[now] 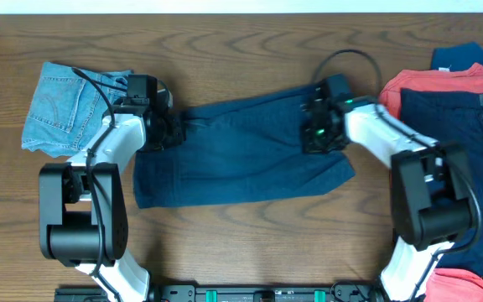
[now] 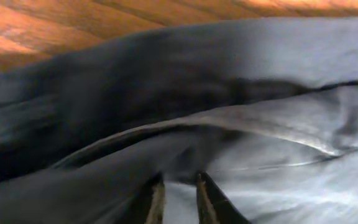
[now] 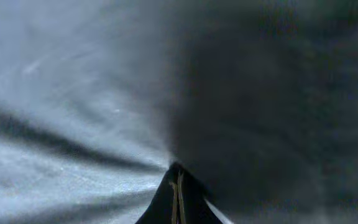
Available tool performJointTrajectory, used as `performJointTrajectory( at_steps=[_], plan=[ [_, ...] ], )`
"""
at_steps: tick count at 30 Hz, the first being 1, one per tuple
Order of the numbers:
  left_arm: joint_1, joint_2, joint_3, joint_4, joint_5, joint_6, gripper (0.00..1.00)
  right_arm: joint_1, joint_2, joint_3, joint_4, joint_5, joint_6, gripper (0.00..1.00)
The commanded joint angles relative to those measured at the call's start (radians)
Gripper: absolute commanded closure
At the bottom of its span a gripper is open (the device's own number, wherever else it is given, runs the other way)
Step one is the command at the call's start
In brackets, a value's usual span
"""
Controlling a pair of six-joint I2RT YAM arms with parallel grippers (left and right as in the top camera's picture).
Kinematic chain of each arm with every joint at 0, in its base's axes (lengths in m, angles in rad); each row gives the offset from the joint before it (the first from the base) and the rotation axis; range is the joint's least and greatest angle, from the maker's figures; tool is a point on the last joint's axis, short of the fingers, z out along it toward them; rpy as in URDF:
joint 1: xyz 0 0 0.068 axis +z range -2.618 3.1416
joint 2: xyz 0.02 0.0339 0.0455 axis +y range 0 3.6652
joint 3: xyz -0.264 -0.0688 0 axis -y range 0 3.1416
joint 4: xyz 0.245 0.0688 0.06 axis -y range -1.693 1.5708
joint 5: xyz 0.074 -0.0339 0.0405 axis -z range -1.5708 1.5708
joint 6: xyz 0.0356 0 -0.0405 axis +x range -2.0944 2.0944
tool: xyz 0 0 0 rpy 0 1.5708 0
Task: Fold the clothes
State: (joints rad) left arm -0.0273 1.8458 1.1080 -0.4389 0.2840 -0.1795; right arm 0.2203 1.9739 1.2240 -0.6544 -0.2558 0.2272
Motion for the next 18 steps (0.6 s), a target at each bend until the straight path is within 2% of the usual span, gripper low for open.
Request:
performJointTrajectory(
  at_steps=[1,5,10,12,15,18],
  plan=[
    [0.004,-0.004,0.031,-0.001,-0.019,0.002,0.76,-0.106,0.024,-0.009,-0.02,0.173,0.124,0.99],
    [0.004,-0.04,0.061,-0.045,0.011,0.003,0.71,-0.156,0.009,-0.006,-0.046,0.161,0.101,0.99],
    [0.004,-0.136,0.111,-0.191,0.011,0.003,0.63,-0.161,-0.092,-0.006,-0.082,0.104,0.016,0.98],
    [0.004,-0.182,0.113,-0.246,0.01,0.003,0.51,-0.149,-0.151,-0.006,-0.083,0.022,-0.005,0.98],
    [0.005,-0.226,0.113,-0.343,-0.007,0.003,0.43,-0.122,-0.227,-0.006,-0.092,-0.084,-0.008,0.99],
    [0.005,-0.227,0.101,-0.416,-0.046,0.003,0.34,-0.09,-0.261,-0.006,-0.119,-0.098,-0.007,0.99]
  ],
)
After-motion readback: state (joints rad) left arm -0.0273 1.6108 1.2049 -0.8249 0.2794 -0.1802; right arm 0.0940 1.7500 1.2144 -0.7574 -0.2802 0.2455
